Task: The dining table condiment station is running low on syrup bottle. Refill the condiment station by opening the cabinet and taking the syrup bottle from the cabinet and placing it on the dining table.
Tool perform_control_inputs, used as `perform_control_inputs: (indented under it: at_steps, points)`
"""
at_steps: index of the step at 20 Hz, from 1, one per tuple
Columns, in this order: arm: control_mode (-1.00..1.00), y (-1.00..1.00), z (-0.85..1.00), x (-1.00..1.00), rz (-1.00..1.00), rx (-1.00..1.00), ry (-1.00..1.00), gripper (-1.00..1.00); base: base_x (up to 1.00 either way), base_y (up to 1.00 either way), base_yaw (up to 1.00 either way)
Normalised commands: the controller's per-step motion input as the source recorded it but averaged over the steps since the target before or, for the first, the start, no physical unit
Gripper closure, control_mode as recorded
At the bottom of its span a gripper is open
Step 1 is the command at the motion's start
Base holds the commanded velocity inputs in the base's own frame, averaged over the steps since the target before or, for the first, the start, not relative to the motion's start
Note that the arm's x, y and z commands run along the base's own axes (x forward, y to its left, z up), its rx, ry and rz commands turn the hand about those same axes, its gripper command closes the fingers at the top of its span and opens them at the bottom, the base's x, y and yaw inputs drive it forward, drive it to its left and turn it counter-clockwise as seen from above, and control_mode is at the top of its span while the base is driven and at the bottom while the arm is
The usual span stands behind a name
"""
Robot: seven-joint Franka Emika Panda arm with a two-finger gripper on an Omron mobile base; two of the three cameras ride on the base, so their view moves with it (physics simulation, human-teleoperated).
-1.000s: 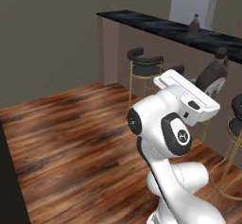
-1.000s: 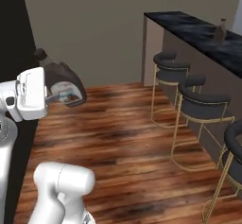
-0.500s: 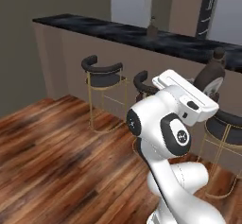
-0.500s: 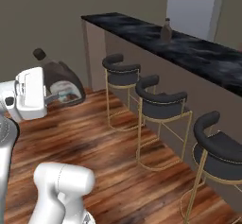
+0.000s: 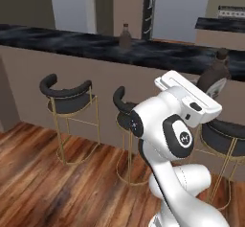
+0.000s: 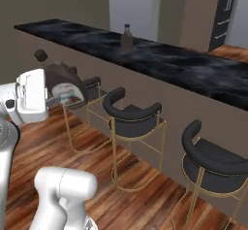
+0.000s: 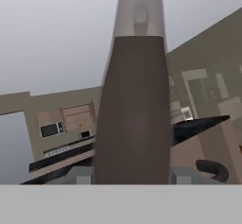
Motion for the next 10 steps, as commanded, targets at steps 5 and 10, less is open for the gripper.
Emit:
perform_control_inputs:
  at_steps: [5, 10]
  points:
    - [1.0, 0.0, 0.0, 0.0, 0.0, 0.0, 0.0, 1.0, 1.0, 0.46, -0.47]
    - [1.0, 0.0, 0.0, 0.0, 0.0, 0.0, 0.0, 1.0, 0.96, 0.43, -0.45]
